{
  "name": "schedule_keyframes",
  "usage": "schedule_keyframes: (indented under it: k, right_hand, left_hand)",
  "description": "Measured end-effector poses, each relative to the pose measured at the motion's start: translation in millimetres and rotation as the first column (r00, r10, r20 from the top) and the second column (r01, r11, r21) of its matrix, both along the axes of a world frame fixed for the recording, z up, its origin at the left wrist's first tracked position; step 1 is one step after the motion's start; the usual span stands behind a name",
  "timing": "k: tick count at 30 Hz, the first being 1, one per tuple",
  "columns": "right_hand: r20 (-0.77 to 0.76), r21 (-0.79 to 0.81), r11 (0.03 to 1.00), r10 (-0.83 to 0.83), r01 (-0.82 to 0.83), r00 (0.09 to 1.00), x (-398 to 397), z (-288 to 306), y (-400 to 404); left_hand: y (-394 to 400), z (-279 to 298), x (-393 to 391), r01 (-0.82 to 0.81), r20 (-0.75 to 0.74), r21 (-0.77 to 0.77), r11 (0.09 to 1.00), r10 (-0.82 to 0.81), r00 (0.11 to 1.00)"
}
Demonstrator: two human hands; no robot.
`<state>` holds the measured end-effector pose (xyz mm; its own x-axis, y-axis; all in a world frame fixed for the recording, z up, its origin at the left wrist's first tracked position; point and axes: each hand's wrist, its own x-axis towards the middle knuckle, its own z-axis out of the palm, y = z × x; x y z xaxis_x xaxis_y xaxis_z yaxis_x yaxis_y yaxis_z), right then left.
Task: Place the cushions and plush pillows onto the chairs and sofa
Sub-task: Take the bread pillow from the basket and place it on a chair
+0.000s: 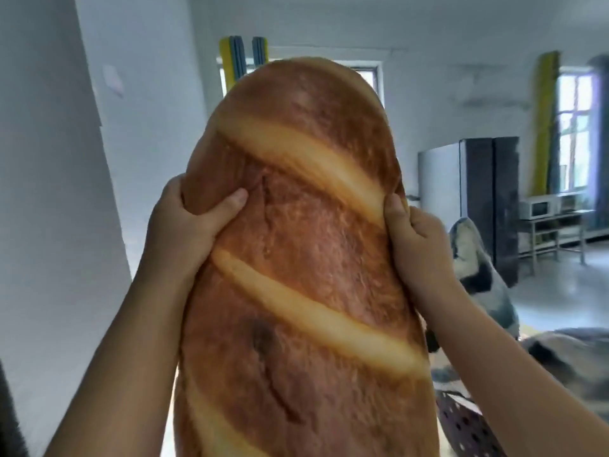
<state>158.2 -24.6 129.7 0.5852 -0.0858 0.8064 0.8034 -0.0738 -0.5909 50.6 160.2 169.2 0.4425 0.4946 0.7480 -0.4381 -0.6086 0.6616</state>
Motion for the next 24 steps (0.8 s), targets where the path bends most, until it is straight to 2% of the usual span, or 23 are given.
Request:
schedule_keyframes:
  k: [3, 6, 8, 11, 13, 16, 19, 20, 24]
  right_hand:
    - [-0.077, 0.015, 0.999, -0.04, 0.042, 0.996, -22.7, -24.5, -50.3]
    - [-0.181, 0.098, 0.988, -0.101, 0.121, 0.978, -51.3, -54.9, -103.9]
    - [-0.267, 0.174, 0.953, -0.196, 0.247, 0.944, -70.1, -75.2, -142.8]
    - [-0.41, 0.257, 0.854, -0.328, 0.453, 0.851, -95.1, -104.0, -211.3]
    - [-0.487, 0.276, 0.784, -0.385, 0.556, 0.784, -111.6, -123.3, -262.0]
    - [-0.594, 0.216, 0.697, -0.462, 0.684, 0.658, -144.8, -146.0, -334.9]
    - [-0.688, 0.129, 0.605, -0.516, 0.785, 0.511, -183.6, -173.5, -393.0]
    - [-0.707, 0.102, 0.573, -0.533, 0.813, 0.464, -197.4, -184.1, -409.4]
    - [-0.756, -0.005, 0.487, -0.573, 0.873, 0.316, -249.4, -229.8, -468.4]
  left_hand:
    - [-34.1, -16.7, 4.0, 0.157, -0.104, -0.059, 0.986, -0.162, 0.981]
    - [-77.7, -39.5, 8.3, 0.362, -0.166, -0.141, 0.922, -0.382, 0.909]
    - [-117.2, -53.0, 5.7, 0.493, -0.223, -0.145, 0.858, -0.514, 0.828]
    - [-185.6, -85.9, -5.2, 0.665, -0.276, -0.219, 0.714, -0.699, 0.66]
    - [-232.1, -123.1, -18.2, 0.68, -0.343, -0.263, 0.684, -0.725, 0.597]
    - [-294.5, -182.6, -41.9, 0.627, -0.506, -0.33, 0.705, -0.693, 0.513]
    - [-363.2, -235.1, -65.6, 0.66, -0.543, -0.493, 0.567, -0.793, 0.276]
    - [-388.3, -252.6, -72.6, 0.671, -0.526, -0.518, 0.531, -0.816, 0.24]
    - [-480.7, -312.8, -97.1, 0.682, -0.62, -0.396, 0.615, -0.727, 0.295]
